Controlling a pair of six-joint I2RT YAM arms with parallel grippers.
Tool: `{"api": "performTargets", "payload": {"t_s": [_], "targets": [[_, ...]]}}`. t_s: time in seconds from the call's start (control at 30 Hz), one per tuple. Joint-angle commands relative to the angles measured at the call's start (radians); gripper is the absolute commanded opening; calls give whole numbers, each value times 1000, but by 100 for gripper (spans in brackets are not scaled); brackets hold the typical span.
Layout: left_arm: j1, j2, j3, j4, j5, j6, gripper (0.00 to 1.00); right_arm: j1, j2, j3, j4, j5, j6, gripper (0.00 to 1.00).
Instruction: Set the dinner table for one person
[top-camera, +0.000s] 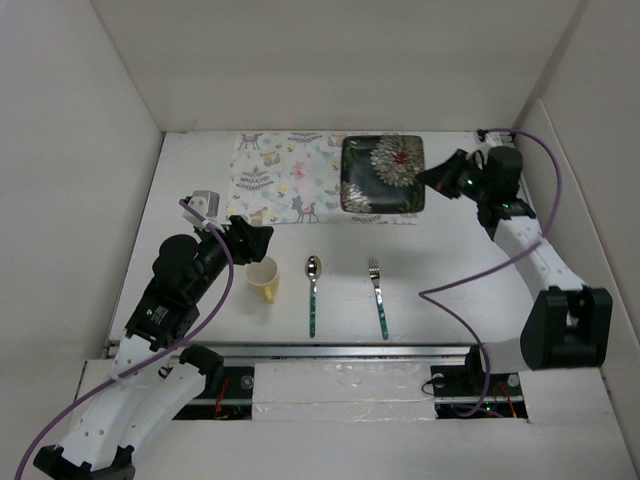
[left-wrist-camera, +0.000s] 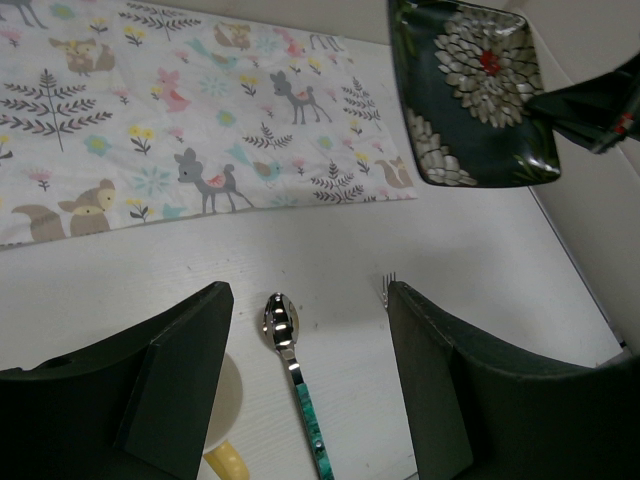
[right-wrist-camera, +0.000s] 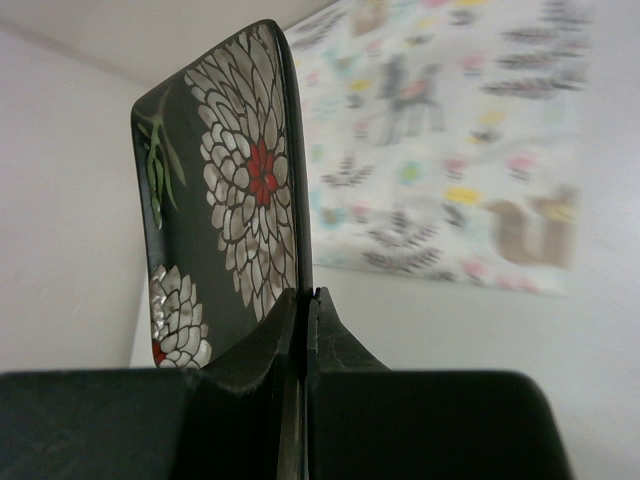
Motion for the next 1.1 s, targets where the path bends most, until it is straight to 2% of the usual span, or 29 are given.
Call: {"api": "performTargets", "payload": {"t_s": [0.0, 0.03, 0.13, 0.17, 0.2, 0.47, 1.07], "targets": [[-5, -45, 22, 45, -55, 5, 61, 130, 139, 218, 226, -64, 51, 0], [5, -55, 19, 46, -55, 5, 60, 164, 249, 266, 234, -72, 64, 0], [5, -60, 13, 51, -96, 7, 60, 204, 444, 424, 280, -70, 123, 0], [5, -51, 13, 51, -93, 9, 60, 247, 560, 526, 295, -46, 150, 0], [5, -51, 13, 51, -93, 9, 60, 247, 562, 561, 296, -46, 150, 0], [14, -37, 7, 57, -78, 10, 60, 324, 874, 889, 188, 36, 175, 0], [14, -23, 1, 65, -70, 10, 60, 355, 1075, 1024, 179, 88, 212, 0]]}}
